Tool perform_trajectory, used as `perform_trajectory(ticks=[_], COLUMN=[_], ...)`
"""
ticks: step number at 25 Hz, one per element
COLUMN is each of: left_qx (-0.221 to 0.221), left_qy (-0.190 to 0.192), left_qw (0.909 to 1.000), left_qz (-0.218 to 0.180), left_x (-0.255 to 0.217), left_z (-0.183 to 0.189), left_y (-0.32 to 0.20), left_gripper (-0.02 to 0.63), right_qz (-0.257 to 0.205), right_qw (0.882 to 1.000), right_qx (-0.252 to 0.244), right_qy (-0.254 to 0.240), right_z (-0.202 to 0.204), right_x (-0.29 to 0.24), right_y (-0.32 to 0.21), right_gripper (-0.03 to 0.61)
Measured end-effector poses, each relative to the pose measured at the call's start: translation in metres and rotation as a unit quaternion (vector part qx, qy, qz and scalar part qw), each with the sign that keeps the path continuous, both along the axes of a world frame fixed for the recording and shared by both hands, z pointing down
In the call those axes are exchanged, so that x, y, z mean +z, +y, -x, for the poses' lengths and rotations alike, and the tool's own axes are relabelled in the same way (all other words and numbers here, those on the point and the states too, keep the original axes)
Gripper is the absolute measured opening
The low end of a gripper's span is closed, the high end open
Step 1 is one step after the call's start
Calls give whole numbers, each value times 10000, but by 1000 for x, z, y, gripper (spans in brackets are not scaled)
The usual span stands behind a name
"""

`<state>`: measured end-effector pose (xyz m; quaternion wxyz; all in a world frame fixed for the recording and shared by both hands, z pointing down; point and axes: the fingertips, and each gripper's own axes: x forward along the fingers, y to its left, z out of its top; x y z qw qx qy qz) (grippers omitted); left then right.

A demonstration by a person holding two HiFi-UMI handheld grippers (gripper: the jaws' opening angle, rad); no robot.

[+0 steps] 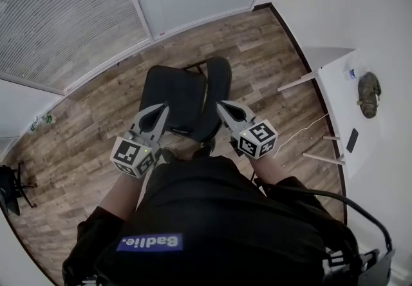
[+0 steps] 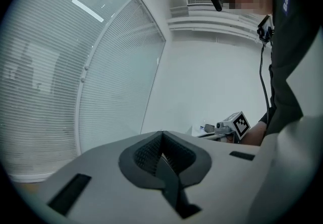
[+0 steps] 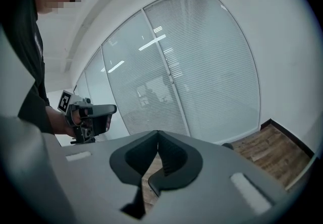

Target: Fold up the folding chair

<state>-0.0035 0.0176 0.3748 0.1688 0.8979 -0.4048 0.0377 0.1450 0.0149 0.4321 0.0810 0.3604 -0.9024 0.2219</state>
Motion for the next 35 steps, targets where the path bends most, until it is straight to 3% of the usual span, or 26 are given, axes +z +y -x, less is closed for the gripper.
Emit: perform_trajectory(ticks=[5,11,18,25,35], left_qx=[-190,-166,30,273,240], left_qy=[-149,-209,-38,33,82], left_qw=[9997,9991,9982,9966,9945], left_qz=[20,337,605,779,1015], left_x=[13,32,58,76,106], left_z=[-12,-8,44,113,164], left_y=[-16,-22,-41,-60,-77], left_gripper=[5,5,5,5,6], right_qz=[109,311,528,968,1393], right_qw=[9999,9994,9954,9783,9583], right_qx=[7,114,723,1778,2280], right_qy=[71,127,333,437,1010], right_z=[-24,-23,-2,9,-2], right_x=[21,37,55,73,101], right_y=[-15,-20,-27,-33,-42], right_gripper=[5,11,21,25,57])
